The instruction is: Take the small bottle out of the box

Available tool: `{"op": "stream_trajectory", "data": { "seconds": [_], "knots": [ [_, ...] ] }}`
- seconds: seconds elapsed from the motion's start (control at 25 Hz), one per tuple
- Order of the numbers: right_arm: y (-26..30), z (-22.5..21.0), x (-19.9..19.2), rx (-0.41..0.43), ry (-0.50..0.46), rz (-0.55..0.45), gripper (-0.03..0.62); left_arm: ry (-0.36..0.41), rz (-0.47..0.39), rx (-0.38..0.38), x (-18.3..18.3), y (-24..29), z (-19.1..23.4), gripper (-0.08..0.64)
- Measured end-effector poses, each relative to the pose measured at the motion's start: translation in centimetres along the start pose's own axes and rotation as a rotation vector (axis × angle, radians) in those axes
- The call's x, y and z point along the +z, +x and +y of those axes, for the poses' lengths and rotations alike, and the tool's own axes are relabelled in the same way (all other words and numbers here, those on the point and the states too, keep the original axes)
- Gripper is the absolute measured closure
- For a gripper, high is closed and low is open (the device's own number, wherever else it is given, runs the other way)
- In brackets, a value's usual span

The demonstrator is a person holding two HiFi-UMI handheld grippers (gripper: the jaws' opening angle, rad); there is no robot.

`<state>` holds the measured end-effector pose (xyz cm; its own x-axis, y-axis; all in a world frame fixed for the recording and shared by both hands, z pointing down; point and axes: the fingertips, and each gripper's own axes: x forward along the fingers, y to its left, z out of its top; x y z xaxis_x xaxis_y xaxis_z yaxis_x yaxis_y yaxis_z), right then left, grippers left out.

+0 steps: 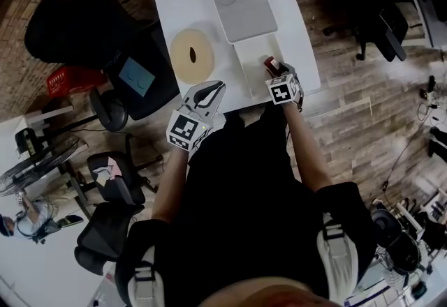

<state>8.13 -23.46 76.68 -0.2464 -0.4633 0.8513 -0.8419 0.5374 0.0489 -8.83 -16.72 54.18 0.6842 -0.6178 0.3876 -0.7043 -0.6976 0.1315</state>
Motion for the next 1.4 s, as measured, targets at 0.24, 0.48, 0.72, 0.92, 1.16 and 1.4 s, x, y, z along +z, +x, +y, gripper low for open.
{"op": "stream_trajectory", "data": {
  "seconds": [0.24,0.48,0.72,0.92,1.16,1.4],
  "knots": [
    [0.8,0.1,0.3,-0.029,-0.101,0.026,0.376,0.004,-0.017,0.001,0.4,-0.4,0.8,0.526],
    [1.8,0.3,-0.2,-0.097,-0.332,0.1,0.376,-0.01,-0.022,0.017,-0.1,-1.4,1.6,0.526],
    [1.9,0.5,-0.2,-0.113,-0.336,0.092,0.388,-0.02,-0.043,0.026,-0.3,-2.4,2.3,0.526],
    [2.2,0.5,-0.2,-0.125,-0.351,0.092,0.39,-0.025,-0.055,0.028,-0.6,-3.3,2.6,0.526],
    [2.2,0.7,-0.1,-0.114,-0.356,0.091,0.387,-0.028,-0.057,0.021,-0.9,-4.1,2.0,0.526],
    [1.5,1.2,0.0,-0.057,-0.363,0.082,0.391,-0.02,-0.066,0.011,-1.3,-4.9,0.8,0.526]
  ]
}}
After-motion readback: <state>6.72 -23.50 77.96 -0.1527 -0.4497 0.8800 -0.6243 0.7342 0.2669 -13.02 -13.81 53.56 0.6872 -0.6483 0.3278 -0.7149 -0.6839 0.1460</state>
